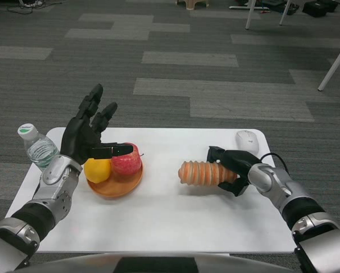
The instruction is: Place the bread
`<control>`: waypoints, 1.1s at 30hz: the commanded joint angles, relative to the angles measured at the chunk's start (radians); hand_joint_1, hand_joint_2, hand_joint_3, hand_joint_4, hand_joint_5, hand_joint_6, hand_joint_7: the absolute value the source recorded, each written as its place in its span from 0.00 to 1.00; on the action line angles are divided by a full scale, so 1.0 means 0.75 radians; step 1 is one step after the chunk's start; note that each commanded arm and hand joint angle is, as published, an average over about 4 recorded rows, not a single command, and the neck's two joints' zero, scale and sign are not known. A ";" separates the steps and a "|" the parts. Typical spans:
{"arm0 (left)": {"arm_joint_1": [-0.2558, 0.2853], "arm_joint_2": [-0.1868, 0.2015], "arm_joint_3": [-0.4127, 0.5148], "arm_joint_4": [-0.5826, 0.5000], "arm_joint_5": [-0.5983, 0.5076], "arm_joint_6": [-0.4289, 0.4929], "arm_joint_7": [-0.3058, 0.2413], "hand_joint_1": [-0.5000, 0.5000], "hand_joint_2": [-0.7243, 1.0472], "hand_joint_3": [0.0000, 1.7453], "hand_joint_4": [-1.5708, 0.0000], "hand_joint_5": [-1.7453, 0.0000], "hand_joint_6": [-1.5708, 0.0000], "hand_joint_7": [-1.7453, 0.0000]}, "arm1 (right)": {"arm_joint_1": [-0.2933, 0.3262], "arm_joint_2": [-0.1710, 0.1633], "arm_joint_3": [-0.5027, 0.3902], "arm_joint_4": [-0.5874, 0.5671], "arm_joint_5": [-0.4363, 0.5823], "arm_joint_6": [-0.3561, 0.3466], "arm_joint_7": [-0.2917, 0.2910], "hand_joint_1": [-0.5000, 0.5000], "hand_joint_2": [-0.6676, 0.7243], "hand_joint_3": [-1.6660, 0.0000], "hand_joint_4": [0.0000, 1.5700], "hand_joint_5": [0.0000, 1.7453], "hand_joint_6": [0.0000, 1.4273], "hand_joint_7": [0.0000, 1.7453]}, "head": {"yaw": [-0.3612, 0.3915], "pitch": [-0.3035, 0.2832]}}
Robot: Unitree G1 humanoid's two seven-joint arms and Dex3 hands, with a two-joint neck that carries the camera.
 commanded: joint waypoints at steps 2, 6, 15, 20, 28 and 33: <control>-0.013 0.005 -0.003 0.010 0.001 -0.003 -0.003 1.00 0.70 0.03 1.00 0.76 1.00 1.00 | 0.034 0.000 0.000 -0.060 -0.001 -0.010 0.005 0.08 0.20 0.24 0.00 0.75 0.00 0.83 | -0.006 0.000; -0.010 0.007 -0.004 0.010 0.001 -0.003 -0.003 1.00 0.70 0.01 1.00 0.76 1.00 1.00 | 0.062 -0.011 -0.008 -0.132 -0.001 -0.046 0.003 0.08 0.23 0.27 0.00 0.26 0.00 0.18 | -0.004 0.001; -0.010 0.007 -0.005 0.010 0.000 -0.003 -0.003 1.00 0.70 0.01 1.00 0.76 1.00 1.00 | 0.091 -0.047 -0.042 -0.186 0.004 -0.098 0.013 0.12 0.18 0.26 0.00 0.01 0.00 0.00 | -0.008 -0.008; -0.014 0.007 -0.005 0.016 -0.001 -0.003 -0.003 1.00 0.70 0.03 1.00 0.76 1.00 1.00 | 0.095 -0.059 -0.050 -0.214 0.052 -0.098 0.043 0.12 0.14 0.25 0.01 0.06 0.00 0.00 | -0.008 -0.011; -0.017 0.009 -0.005 0.025 -0.001 -0.002 -0.003 1.00 0.70 0.04 1.00 0.76 1.00 1.00 | 0.117 -0.084 -0.042 -0.305 0.146 -0.090 0.065 0.12 0.14 0.26 0.02 0.08 0.00 0.00 | -0.012 -0.015; -0.018 0.012 -0.009 0.027 -0.003 -0.002 -0.003 1.00 0.70 0.05 1.00 0.76 1.00 1.00 | 0.152 -0.092 -0.020 -0.366 0.461 -0.082 0.023 0.12 0.13 0.27 0.02 0.08 0.00 0.00 | -0.019 -0.012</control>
